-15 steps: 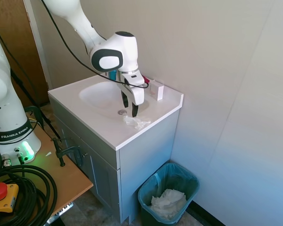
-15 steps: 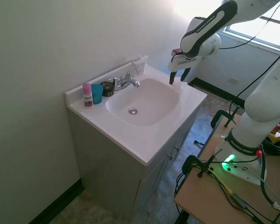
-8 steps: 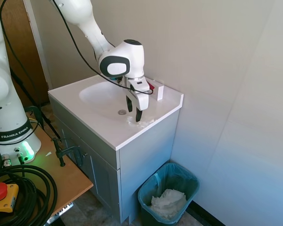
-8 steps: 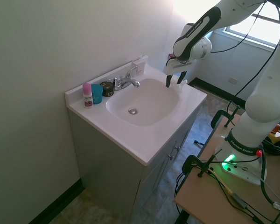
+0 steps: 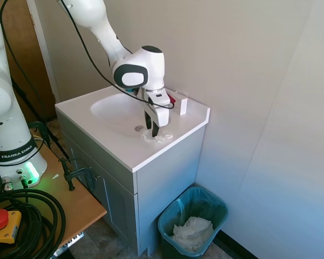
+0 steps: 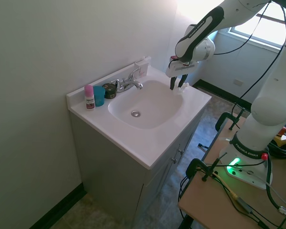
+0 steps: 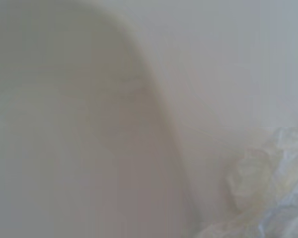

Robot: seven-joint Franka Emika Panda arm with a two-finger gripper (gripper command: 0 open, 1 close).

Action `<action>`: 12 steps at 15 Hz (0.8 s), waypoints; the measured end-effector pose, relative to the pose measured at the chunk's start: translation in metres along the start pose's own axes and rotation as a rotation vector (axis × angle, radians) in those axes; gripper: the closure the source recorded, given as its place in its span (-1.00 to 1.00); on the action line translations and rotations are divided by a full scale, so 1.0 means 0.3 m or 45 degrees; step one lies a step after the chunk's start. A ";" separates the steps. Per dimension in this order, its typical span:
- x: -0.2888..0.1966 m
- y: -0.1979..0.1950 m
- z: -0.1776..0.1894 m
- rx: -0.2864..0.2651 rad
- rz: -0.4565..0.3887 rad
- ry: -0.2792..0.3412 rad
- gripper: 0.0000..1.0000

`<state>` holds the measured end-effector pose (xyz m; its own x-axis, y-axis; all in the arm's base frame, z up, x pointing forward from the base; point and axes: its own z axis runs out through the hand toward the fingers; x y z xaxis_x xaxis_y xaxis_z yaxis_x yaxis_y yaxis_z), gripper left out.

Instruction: Throw the tissue in the trash bin

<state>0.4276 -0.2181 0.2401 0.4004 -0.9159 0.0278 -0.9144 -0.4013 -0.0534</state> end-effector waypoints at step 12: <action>0.039 0.004 -0.146 0.078 -0.064 -0.015 1.00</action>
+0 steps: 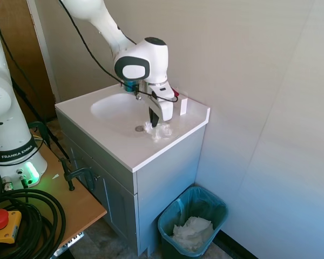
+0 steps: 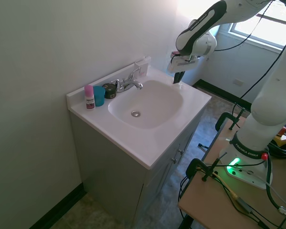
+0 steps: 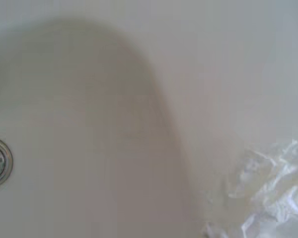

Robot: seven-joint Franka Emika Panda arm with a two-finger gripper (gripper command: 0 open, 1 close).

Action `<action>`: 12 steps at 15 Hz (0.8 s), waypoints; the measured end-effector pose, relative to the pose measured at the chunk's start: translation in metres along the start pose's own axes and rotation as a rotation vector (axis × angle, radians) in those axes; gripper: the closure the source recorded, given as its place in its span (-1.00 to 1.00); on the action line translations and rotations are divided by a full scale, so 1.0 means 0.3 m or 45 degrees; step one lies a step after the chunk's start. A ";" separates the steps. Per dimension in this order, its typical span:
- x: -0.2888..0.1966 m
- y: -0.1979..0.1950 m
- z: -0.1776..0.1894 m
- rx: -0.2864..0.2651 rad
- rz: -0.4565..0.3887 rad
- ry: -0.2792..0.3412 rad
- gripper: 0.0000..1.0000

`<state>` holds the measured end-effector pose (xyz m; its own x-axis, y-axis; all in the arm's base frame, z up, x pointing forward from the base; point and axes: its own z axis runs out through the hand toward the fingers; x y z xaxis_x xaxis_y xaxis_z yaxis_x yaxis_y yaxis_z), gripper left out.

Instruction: Throw the tissue in the trash bin

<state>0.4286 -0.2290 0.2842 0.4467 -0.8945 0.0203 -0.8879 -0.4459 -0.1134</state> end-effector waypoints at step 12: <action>0.569 0.240 -0.058 0.053 0.194 0.024 1.00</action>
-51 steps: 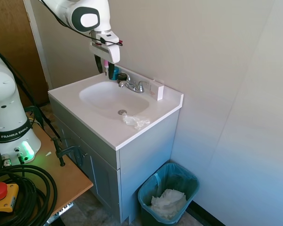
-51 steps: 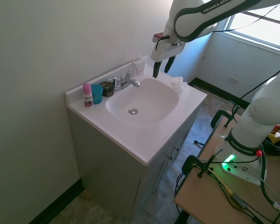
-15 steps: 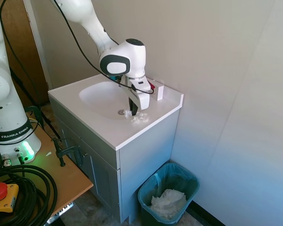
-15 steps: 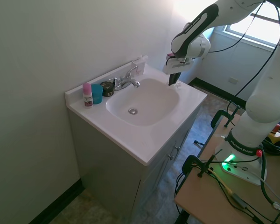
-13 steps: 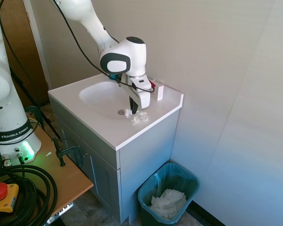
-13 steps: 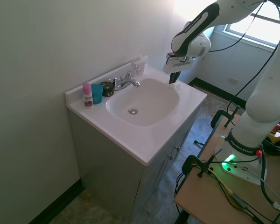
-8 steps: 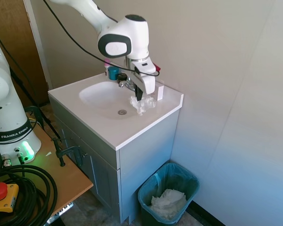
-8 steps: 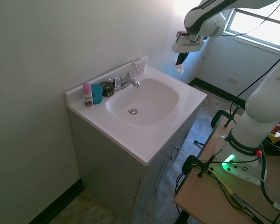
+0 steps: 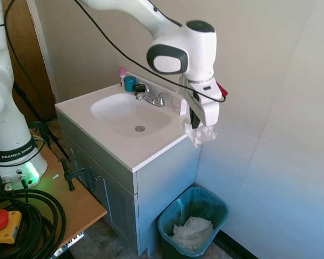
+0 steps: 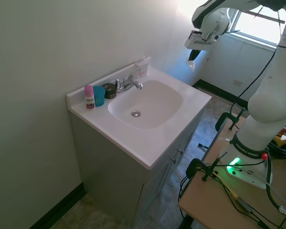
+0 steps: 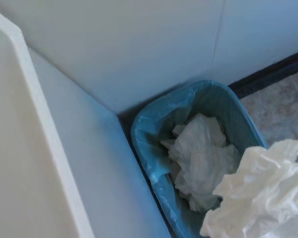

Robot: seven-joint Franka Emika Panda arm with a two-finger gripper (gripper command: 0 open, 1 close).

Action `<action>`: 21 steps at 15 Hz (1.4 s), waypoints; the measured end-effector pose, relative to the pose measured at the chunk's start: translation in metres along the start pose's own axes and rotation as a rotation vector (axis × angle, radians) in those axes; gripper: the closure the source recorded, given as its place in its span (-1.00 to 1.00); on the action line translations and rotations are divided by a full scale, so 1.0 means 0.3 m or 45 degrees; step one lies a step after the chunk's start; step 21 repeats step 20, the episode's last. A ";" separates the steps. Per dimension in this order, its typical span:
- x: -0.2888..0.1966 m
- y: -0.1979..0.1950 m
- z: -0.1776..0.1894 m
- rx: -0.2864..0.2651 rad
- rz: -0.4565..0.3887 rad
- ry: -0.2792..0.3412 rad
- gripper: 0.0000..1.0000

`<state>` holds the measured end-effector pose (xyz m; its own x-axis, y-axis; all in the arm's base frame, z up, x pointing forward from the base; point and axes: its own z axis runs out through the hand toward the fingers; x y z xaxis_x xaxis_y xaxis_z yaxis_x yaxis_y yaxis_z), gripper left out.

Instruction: Throw the tissue in the trash bin

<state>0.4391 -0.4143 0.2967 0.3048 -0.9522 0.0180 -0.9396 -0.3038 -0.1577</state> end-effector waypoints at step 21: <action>0.083 -0.030 0.192 -0.078 -0.057 -0.039 -1.00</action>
